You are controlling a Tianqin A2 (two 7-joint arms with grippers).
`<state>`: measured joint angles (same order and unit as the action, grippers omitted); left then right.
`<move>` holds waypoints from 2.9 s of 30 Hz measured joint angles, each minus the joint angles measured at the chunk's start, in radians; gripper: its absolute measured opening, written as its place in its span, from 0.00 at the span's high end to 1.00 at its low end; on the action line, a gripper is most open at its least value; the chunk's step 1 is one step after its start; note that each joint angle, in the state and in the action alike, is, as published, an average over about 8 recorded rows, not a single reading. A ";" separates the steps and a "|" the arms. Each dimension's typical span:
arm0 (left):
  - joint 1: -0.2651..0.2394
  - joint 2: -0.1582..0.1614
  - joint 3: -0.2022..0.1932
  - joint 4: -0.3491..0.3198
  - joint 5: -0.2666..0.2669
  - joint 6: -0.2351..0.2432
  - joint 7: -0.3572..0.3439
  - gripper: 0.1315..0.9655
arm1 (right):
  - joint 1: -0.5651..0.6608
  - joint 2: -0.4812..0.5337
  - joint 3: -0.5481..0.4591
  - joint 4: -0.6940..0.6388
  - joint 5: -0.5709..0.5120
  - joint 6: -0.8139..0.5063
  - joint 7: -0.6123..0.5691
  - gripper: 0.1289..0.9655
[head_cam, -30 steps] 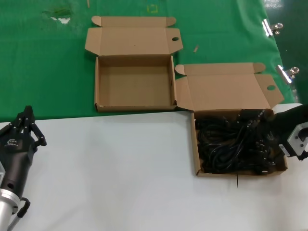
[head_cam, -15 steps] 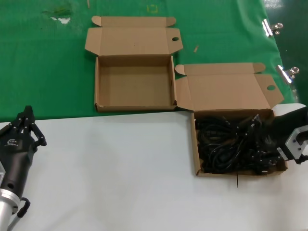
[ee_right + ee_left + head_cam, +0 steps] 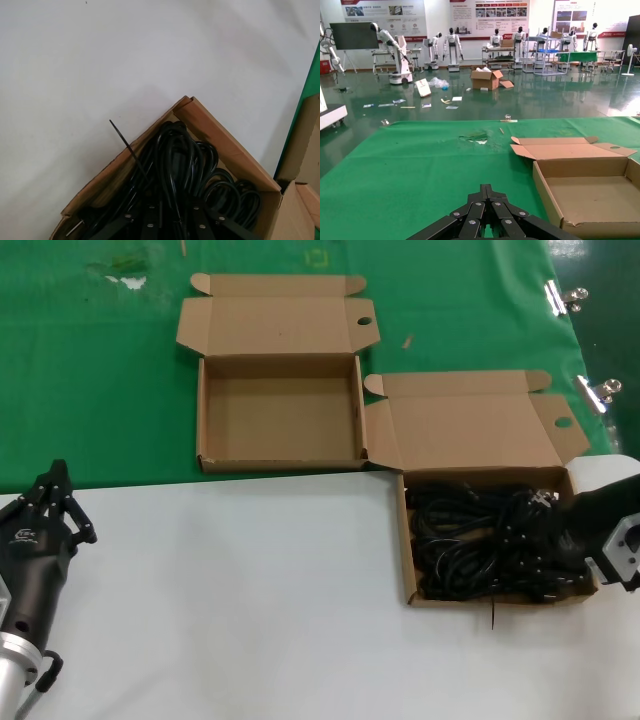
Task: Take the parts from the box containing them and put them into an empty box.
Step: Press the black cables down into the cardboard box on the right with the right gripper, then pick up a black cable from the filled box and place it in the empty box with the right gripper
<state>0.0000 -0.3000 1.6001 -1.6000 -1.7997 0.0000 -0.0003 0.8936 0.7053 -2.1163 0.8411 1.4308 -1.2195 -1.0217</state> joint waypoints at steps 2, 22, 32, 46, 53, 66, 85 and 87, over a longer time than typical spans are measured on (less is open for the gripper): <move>0.000 0.000 0.000 0.000 0.000 0.000 0.000 0.99 | -0.001 0.001 0.001 -0.001 0.000 0.001 -0.001 0.87; 0.000 0.000 0.000 0.000 0.000 0.000 0.000 0.99 | 0.013 0.047 0.036 0.156 0.030 -0.039 0.207 0.95; 0.000 0.000 0.000 0.000 0.000 0.000 0.000 0.99 | 0.082 0.022 0.041 0.213 0.033 -0.060 0.365 0.95; 0.000 0.000 0.000 0.000 0.000 0.000 0.000 0.99 | 0.214 -0.197 0.007 0.031 -0.001 0.065 0.352 0.95; 0.000 0.000 0.000 0.000 0.000 0.000 0.000 0.99 | 0.305 -0.355 -0.008 -0.215 -0.009 0.140 0.223 0.95; 0.000 0.000 0.000 0.000 0.000 0.000 0.000 0.99 | 0.463 -0.627 0.043 -0.731 0.017 0.347 -0.086 0.95; 0.000 0.000 0.000 0.000 0.000 0.000 0.000 0.99 | 0.415 -0.704 -0.409 -0.734 0.412 0.602 -0.064 0.95; 0.000 0.000 0.000 0.000 0.000 0.000 0.000 0.99 | 0.409 -0.705 -0.466 -0.729 0.466 0.618 -0.065 0.95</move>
<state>0.0000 -0.3000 1.6000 -1.6000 -1.7997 0.0000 -0.0003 1.3029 0.0005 -2.5822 0.1122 1.8969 -0.6011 -1.0867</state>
